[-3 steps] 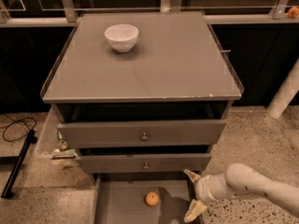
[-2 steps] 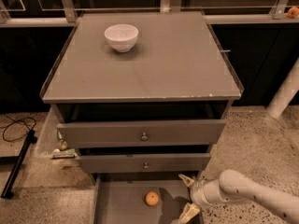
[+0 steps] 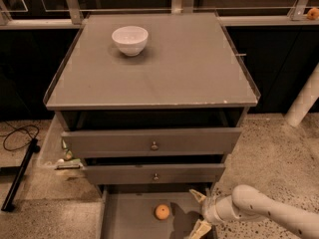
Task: Pick orange can from bottom drawer and place on counter
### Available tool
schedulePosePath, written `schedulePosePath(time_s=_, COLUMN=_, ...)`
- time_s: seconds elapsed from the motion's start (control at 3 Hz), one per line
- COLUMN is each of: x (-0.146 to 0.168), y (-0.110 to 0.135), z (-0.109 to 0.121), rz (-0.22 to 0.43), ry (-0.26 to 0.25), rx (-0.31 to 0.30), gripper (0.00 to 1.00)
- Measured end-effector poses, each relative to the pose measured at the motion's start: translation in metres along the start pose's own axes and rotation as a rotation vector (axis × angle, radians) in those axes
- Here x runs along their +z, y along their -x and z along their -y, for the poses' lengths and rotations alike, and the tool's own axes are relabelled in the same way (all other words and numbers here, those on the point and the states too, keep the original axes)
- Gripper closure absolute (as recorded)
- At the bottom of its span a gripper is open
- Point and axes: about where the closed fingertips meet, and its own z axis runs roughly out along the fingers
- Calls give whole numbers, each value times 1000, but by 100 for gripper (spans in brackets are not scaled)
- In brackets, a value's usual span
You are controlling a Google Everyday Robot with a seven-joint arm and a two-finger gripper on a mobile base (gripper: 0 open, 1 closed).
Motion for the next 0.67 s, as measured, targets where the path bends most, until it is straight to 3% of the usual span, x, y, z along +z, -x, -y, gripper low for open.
schedulePosePath(time_s=0.67, x=53, y=-23, z=-4, rz=42, ry=53, rx=33, gripper=0)
